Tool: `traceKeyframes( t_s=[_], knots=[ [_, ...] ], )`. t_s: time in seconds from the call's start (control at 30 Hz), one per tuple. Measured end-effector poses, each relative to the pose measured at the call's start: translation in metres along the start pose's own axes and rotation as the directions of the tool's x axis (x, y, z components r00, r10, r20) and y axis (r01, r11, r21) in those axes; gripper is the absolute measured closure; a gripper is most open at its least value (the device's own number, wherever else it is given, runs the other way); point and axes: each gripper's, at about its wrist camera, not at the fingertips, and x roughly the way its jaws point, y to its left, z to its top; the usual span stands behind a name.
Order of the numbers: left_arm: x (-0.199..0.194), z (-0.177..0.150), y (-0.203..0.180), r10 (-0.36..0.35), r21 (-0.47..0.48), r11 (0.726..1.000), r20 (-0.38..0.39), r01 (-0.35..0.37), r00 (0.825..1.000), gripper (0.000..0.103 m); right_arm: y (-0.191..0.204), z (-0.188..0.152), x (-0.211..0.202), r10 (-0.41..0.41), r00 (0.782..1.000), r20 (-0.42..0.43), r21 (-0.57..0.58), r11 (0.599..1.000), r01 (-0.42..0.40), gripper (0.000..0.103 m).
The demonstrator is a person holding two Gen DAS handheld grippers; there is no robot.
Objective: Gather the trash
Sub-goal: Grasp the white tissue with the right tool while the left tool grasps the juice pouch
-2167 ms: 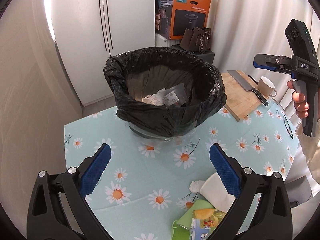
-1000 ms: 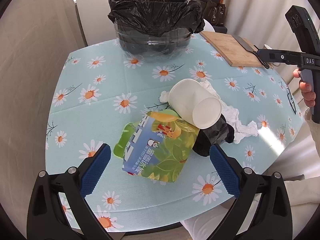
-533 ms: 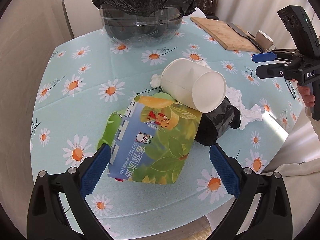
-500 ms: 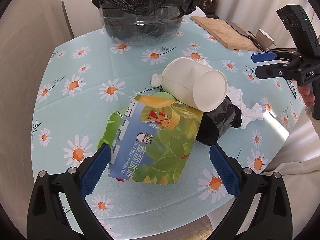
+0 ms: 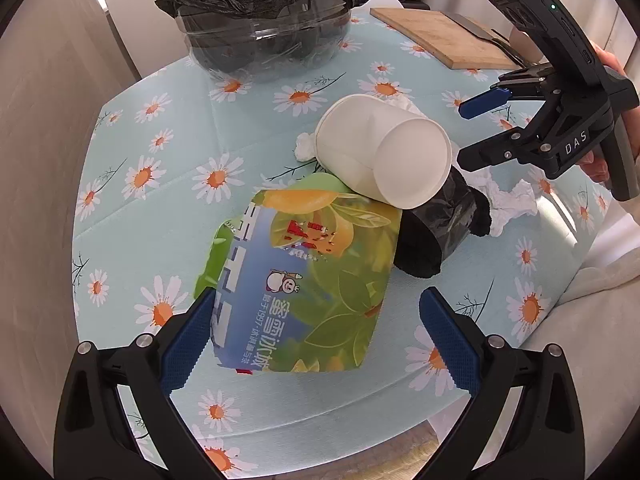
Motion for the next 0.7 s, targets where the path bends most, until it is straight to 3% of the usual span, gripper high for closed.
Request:
traceKeyframes(
  t_s=[0.2, 0.27, 0.3, 0.33, 0.47, 0.7],
  knots=[
    [0.009, 0.003, -0.001, 0.047, 0.01, 0.999, -0.04, -0.047, 0.998, 0.006, -0.002, -0.001, 0.01, 0.034, 0.999, -0.019, 0.01, 0.999, -0.034, 0.021],
    [0.009, 0.005, -0.002, 0.071, 0.014, 0.997, -0.039, -0.07, 0.997, 0.01, -0.001, -0.002, 0.011, 0.065, 0.997, -0.03, 0.008, 0.998, -0.064, 0.056],
    [0.009, 0.005, -0.001, 0.076, 0.011, 0.997, -0.037, -0.076, 0.996, 0.019, -0.001, -0.003, 0.013, 0.063, 0.997, -0.043, 0.002, 0.998, -0.063, 0.066],
    [0.009, 0.006, 0.0, 0.075, 0.003, 0.997, -0.038, -0.075, 0.996, 0.023, 0.0, -0.004, 0.015, 0.061, 0.996, -0.058, -0.008, 0.998, -0.062, 0.084],
    [0.004, 0.005, 0.006, 0.089, -0.034, 0.995, -0.025, -0.089, 0.996, 0.054, -0.002, -0.01, 0.013, 0.093, 0.994, -0.066, -0.002, 0.996, -0.093, 0.091],
    [-0.009, -0.002, 0.006, 0.094, -0.024, 0.995, -0.032, -0.095, 0.995, 0.076, -0.012, -0.024, -0.007, 0.101, 0.995, -0.011, 0.043, 0.994, -0.1, 0.094]
  ],
)
